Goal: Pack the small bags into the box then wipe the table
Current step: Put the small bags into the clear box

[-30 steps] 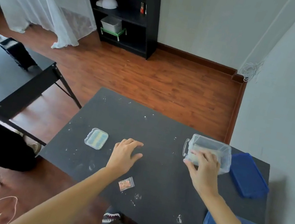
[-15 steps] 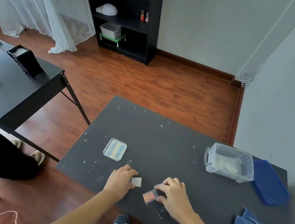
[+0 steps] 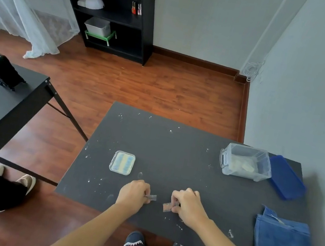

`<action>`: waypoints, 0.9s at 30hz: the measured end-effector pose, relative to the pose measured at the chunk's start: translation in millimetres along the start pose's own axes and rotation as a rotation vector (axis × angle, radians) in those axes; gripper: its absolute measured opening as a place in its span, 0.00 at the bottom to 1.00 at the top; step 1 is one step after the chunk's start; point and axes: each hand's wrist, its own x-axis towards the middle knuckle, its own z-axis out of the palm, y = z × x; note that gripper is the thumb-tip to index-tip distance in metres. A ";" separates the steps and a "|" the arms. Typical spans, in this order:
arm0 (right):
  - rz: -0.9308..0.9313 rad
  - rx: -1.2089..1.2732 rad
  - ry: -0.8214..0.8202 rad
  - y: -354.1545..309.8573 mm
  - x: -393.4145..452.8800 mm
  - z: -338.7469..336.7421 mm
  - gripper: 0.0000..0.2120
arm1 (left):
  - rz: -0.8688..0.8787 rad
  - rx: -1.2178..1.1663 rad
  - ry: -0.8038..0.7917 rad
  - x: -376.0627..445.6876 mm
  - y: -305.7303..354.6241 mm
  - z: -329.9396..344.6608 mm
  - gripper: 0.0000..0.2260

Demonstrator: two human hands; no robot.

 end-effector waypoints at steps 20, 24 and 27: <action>0.341 0.388 0.607 155.8 -60.5 -121.6 0.04 | 0.232 -0.294 0.103 89.2 215.9 -20.3 0.04; 0.351 0.383 0.710 185.8 -62.2 -142.9 0.08 | 0.247 -0.267 0.147 110.1 251.2 -10.4 0.03; 0.337 0.359 0.781 199.4 -60.0 -153.2 0.12 | 0.263 -0.169 0.176 122.6 266.5 -1.5 0.01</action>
